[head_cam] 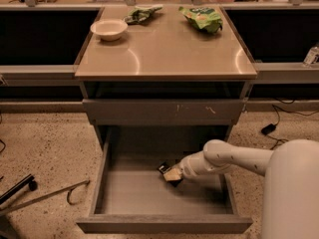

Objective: Place rxbar chocolate into middle drawer

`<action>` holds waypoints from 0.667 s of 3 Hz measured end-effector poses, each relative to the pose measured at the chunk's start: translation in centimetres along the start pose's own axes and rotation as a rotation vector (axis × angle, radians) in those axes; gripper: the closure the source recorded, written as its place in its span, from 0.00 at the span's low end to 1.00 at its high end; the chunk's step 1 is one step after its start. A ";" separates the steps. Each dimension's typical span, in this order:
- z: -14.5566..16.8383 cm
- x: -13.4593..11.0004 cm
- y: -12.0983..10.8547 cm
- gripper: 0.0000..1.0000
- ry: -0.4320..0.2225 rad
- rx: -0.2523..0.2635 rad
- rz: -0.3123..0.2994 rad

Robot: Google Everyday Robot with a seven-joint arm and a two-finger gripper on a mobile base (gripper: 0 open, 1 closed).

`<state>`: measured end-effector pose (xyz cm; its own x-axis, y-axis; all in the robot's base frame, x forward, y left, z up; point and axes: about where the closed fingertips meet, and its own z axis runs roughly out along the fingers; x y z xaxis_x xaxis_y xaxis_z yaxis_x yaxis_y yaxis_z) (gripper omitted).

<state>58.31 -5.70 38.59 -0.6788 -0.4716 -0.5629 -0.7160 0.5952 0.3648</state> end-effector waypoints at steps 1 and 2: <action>0.0 0.0 0.0 1.00 0.000 0.000 0.000; 0.0 0.0 0.0 0.81 0.000 0.000 0.000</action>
Offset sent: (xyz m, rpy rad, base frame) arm 0.0000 0.0000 0.0000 0.0000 0.0000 0.0000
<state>58.31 -5.70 38.59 -0.6788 -0.4716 -0.5629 -0.7161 0.5951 0.3649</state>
